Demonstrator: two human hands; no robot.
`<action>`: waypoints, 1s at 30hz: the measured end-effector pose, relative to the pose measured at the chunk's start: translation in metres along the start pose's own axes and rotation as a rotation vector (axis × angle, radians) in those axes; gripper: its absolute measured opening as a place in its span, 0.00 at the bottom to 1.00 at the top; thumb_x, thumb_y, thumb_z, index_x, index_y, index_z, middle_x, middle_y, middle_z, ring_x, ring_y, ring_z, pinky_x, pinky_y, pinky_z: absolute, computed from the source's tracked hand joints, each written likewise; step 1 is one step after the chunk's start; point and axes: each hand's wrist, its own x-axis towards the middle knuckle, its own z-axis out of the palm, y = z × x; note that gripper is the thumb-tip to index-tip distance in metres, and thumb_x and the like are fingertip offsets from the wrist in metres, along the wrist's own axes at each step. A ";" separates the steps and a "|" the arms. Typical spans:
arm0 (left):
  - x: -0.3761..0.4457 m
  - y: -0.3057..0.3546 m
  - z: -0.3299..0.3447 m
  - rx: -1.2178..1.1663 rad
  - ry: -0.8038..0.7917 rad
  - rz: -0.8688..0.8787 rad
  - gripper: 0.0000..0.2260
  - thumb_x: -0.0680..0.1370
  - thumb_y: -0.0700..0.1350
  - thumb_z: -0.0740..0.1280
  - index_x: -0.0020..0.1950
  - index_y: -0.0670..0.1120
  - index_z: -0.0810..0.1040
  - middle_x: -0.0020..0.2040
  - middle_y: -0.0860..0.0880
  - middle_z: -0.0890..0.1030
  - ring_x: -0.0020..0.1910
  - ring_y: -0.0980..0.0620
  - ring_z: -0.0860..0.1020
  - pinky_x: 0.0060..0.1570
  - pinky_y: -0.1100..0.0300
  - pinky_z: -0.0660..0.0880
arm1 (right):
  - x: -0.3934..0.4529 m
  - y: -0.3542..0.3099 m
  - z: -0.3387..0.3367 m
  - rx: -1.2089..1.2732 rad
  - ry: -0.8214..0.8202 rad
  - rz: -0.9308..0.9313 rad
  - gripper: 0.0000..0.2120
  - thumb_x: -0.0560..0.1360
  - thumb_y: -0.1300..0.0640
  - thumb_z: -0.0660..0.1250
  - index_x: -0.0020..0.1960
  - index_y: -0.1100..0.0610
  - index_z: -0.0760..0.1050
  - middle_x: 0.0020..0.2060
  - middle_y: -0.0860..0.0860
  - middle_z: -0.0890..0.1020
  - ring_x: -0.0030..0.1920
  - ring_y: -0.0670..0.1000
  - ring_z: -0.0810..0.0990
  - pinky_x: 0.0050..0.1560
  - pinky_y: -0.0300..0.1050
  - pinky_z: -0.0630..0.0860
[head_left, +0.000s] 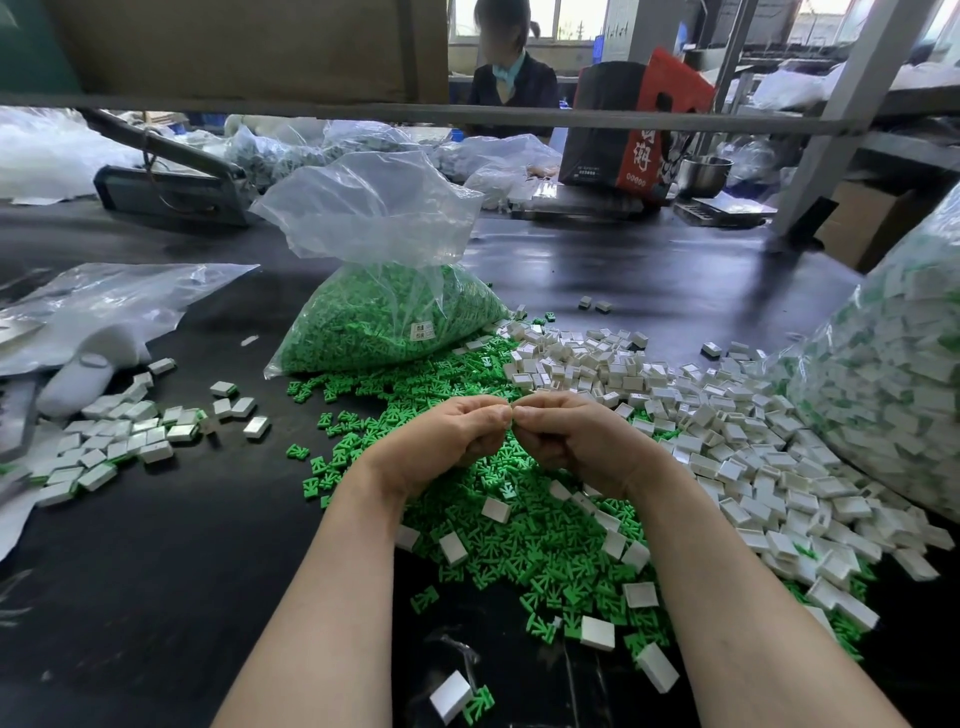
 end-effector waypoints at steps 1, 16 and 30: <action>0.000 0.000 0.000 -0.001 -0.005 -0.002 0.11 0.78 0.48 0.60 0.36 0.53 0.75 0.30 0.56 0.66 0.28 0.59 0.61 0.28 0.65 0.57 | 0.000 0.000 0.000 -0.005 -0.003 0.002 0.05 0.79 0.58 0.60 0.48 0.60 0.70 0.29 0.46 0.66 0.28 0.45 0.59 0.29 0.39 0.55; 0.003 0.004 0.008 0.061 0.203 0.063 0.08 0.84 0.42 0.55 0.49 0.41 0.70 0.31 0.55 0.66 0.29 0.59 0.63 0.29 0.70 0.63 | 0.009 0.000 0.012 0.037 0.198 -0.065 0.13 0.83 0.59 0.58 0.39 0.55 0.70 0.28 0.45 0.68 0.28 0.43 0.62 0.29 0.36 0.60; 0.003 0.001 -0.006 0.192 0.289 0.062 0.06 0.81 0.42 0.63 0.52 0.43 0.79 0.32 0.59 0.76 0.31 0.63 0.71 0.35 0.73 0.68 | 0.007 -0.004 0.011 -0.192 0.227 -0.095 0.12 0.83 0.57 0.60 0.41 0.56 0.74 0.26 0.42 0.71 0.28 0.43 0.65 0.31 0.37 0.63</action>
